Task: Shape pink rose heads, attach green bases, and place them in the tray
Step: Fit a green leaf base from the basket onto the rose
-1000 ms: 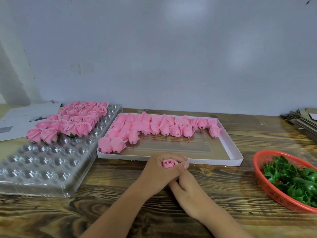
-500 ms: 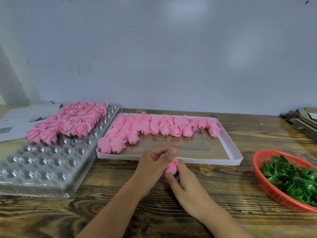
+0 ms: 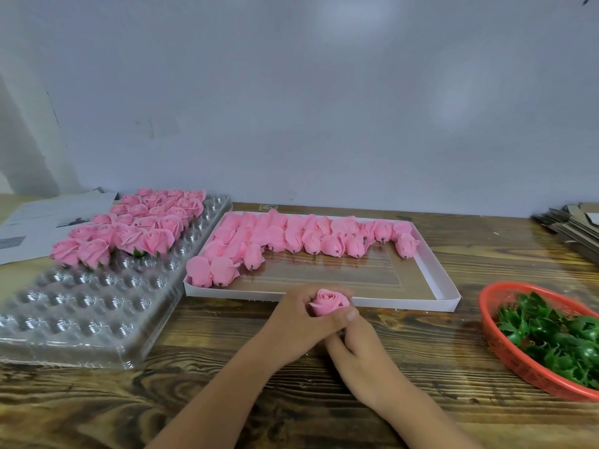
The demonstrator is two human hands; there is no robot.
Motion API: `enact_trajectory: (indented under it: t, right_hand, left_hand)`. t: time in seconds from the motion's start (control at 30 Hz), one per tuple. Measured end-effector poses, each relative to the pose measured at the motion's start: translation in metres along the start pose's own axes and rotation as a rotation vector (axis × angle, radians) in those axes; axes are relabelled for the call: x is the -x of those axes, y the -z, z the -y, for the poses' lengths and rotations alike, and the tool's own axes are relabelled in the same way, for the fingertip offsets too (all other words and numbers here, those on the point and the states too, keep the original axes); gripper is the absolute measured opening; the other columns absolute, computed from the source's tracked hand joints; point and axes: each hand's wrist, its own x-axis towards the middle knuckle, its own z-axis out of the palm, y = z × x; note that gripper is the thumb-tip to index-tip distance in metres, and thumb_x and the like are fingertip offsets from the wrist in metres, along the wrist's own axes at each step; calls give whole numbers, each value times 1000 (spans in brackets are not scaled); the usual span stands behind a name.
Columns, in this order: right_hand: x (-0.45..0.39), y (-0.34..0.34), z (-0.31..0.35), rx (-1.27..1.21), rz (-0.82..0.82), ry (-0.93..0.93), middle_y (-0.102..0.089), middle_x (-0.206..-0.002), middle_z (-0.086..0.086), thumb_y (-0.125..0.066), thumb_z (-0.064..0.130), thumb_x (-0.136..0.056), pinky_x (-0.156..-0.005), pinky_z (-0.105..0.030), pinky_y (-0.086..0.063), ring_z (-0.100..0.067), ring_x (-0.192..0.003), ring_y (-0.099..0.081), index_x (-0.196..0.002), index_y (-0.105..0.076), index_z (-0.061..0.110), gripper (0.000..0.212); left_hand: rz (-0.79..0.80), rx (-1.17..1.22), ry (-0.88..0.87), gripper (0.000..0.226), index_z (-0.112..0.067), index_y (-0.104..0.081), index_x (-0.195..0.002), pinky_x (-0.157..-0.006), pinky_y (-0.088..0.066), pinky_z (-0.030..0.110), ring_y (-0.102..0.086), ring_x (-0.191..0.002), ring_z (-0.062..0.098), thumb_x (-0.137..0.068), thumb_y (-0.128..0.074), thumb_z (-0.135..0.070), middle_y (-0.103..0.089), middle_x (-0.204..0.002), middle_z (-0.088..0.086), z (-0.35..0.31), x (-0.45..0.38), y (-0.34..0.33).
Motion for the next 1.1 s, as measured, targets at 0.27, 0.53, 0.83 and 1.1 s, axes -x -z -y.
enact_trajectory:
  t: [0.27,0.53,0.83,1.1]
  right_hand:
    - [1,2,2,42,0,-34,-62,-108,28,-43,40,-102,-77,-9,-44,6,-94,-61,-124,-48,45,23]
    - [2,1,-1,76,8,-59,-62,-105,25,-43,36,-99,-84,-19,-51,2,-102,-61,-116,-54,37,21]
    - [1,0,-1,29,-76,6,-61,-116,25,-39,37,-98,-93,-14,-46,-2,-113,-60,-122,-55,45,30]
    - [2,1,-2,78,-23,-34,-62,-110,25,-40,49,-97,-75,-13,-44,2,-94,-61,-119,-47,48,23]
  left_hand:
    - [-90,36,-118,39,-50,-67,-117,-92,-51,15,-62,-117,-2,-79,-70,-56,-67,-121,-27,-3,1,3]
    - [-94,-91,-116,16,-54,-73,-103,-92,-50,13,-63,-112,-7,-89,-67,-48,-71,-113,-29,2,1,-4]
    - [2,-1,38,30,-36,-69,-118,-85,-52,14,-68,-105,0,-89,-75,-38,-73,-111,-17,4,-1,-3]
    - [-123,112,-79,39,-44,-67,-119,-90,-50,13,-62,-118,-2,-81,-72,-51,-69,-124,-20,-2,0,2]
